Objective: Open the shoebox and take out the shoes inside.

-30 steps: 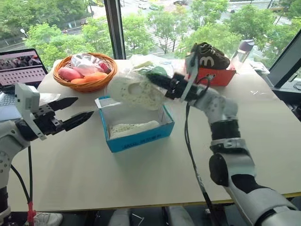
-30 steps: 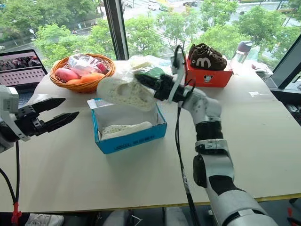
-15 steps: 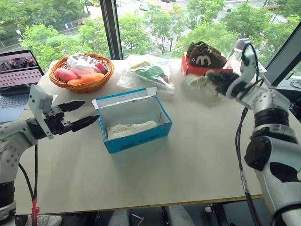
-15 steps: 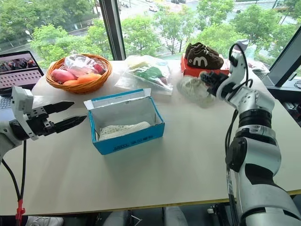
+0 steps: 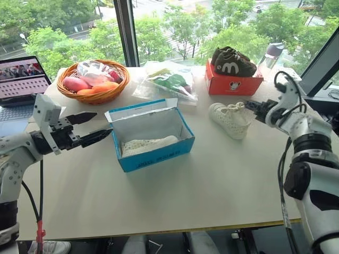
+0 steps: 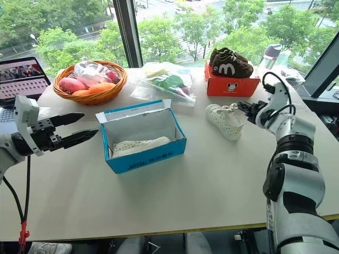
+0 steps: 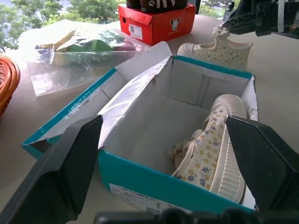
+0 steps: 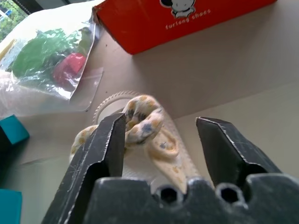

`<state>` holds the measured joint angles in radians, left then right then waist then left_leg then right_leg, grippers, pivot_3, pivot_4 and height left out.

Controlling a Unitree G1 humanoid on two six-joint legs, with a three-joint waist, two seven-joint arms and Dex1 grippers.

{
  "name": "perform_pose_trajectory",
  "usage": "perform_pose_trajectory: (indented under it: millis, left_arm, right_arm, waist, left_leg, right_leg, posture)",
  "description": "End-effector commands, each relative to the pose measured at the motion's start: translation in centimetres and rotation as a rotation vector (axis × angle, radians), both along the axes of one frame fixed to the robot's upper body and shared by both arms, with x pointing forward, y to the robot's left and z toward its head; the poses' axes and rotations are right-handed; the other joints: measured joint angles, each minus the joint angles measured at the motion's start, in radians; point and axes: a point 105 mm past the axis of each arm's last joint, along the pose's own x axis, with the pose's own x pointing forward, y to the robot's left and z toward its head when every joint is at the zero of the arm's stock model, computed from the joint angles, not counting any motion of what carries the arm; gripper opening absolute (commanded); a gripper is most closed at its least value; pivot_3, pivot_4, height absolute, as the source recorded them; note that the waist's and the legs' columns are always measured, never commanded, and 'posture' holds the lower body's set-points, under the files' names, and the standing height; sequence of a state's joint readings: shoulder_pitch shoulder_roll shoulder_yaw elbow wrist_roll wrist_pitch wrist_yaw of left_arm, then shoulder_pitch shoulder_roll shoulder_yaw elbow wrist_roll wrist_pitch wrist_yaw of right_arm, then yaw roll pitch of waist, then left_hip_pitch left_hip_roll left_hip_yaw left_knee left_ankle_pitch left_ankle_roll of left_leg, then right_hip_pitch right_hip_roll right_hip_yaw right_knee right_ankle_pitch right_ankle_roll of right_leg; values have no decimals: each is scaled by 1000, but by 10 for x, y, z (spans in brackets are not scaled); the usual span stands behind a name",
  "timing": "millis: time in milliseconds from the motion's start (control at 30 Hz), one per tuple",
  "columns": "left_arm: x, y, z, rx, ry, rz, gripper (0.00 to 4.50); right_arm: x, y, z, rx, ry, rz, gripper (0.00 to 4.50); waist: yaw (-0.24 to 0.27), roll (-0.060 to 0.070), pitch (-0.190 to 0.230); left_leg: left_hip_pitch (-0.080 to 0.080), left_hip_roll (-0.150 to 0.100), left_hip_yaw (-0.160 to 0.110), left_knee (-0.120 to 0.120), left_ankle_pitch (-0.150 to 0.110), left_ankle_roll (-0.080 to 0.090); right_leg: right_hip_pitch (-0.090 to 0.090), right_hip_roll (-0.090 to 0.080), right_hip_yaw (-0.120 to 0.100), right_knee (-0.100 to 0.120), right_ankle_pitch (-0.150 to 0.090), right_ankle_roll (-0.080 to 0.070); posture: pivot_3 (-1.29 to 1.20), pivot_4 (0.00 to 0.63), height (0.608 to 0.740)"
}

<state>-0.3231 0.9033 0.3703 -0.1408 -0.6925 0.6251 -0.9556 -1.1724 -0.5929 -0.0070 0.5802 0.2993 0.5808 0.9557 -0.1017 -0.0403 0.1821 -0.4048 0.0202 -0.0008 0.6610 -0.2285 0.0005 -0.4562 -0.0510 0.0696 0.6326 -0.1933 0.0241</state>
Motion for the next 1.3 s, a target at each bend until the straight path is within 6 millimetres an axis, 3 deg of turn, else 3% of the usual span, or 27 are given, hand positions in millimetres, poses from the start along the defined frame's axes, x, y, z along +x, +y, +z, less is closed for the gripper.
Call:
perform_pose_trajectory:
  millis: [33,133,233,367,467,633,767,933,1300]
  left_arm:
    - [0,-1,10,9,-56,-1,4500]
    - [-1,-2,9,2,-59,-3,4500]
    - [-4,-3,7,-1,-59,0,4500]
    - [-9,0,5,-11,-61,24,4500]
    - [-12,1,0,-23,-54,46,4500]
    - [-20,1,-5,-48,-51,69,4500]
    - [-22,0,-7,-49,-48,71,4500]
    - [-24,-2,-6,-53,-56,76,4500]
    - [-23,-7,-12,-66,-47,79,4500]
  right_arm:
    - [-45,75,-21,-275,-24,411,4480]
    - [-54,102,-42,-426,-29,551,4480]
    - [-53,108,-63,-623,-86,638,4480]
    - [-47,113,-72,-667,-77,697,4480]
    - [-42,111,-69,-679,-77,716,4480]
    - [-36,107,-40,-641,-92,733,4480]
    - [-39,108,-29,-654,-212,792,4480]
    - [-36,97,-49,-795,-313,822,4480]
    - [-40,102,-79,-949,-417,922,4480]
  waist:
    - [4,0,0]
    - [9,0,0]
    - [23,0,0]
    - [32,0,0]
    - [34,0,0]
    - [32,0,0]
    - [31,0,0]
    - [31,0,0]
    - [30,0,0]
  left_leg:
    - [0,0,0,0,0,0]
    - [-1,-1,-1,1,0,0]
    - [-2,-4,0,4,0,0]
    - [-3,-5,1,8,0,0]
    - [-3,-4,1,8,0,0]
    - [-2,-4,1,8,0,-1]
    - [-2,-3,1,7,0,-1]
    - [-1,-3,1,8,1,-1]
    - [-1,-3,1,7,1,-2]
  right_leg:
    - [0,0,0,0,0,0]
    - [0,-1,-1,1,0,0]
    - [0,-5,-1,1,1,0]
    - [0,-7,-1,-1,2,3]
    - [0,-6,-1,0,3,3]
    - [0,-6,-1,0,3,1]
    - [0,-5,-2,1,4,1]
    - [1,-5,-2,1,4,1]
    - [0,-5,-1,2,4,0]
  posture:
    - [0,150,740]
    - [0,150,740]
    - [0,150,740]
    - [0,150,740]
    - [0,150,740]
    - [0,150,740]
    - [0,150,740]
    - [0,150,740]
    - [0,150,740]
